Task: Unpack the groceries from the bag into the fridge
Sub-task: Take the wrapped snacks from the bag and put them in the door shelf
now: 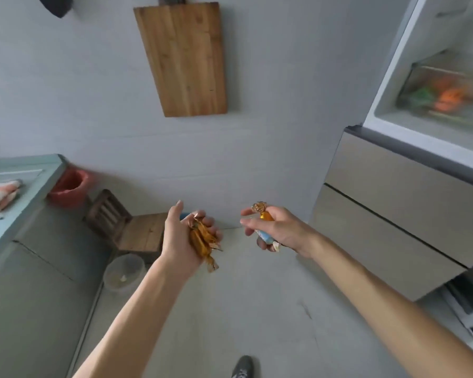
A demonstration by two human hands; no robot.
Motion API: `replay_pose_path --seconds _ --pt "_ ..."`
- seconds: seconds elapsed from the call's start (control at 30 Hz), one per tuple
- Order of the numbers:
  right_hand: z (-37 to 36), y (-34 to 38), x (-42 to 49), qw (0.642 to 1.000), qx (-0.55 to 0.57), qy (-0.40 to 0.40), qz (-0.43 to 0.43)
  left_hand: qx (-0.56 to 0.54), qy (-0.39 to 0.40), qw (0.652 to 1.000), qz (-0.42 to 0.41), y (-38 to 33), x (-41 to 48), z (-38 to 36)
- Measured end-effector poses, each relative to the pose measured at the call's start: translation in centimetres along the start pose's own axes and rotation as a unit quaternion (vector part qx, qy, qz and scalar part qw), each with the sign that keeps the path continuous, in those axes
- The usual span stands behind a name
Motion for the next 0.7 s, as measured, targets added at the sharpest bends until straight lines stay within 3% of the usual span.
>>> replay_pose_path --seconds 0.13,0.27,0.53,0.7 --pt "1.2 3.5 1.3 0.998 -0.064 -0.010 0.020 -0.009 0.061 0.998 -0.011 -1.4 5.0 -7.2" --pt "5.2 5.3 2.5 0.990 -0.029 -0.138 0.007 -0.015 0.069 0.997 -0.029 -1.4 8.1 -14.3" --pt "13.5 4.1 -1.1 0.945 0.008 -0.327 0.012 0.132 0.108 0.982 -0.082 4.9 12.3 -25.4" --pt "19.9 2.2 -4.9 0.893 -0.007 -0.449 0.008 0.160 0.243 0.957 -0.014 11.9 13.1 -32.8"
Point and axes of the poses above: each hand's wrist, its own x-axis towards the middle knuckle, its own z-axis out of the back of the hand, y = z × x, the point moved 1 cm from there along x, towards the middle knuckle, and after that the axes turned 4 degrees about x, right-handed, at the moved point
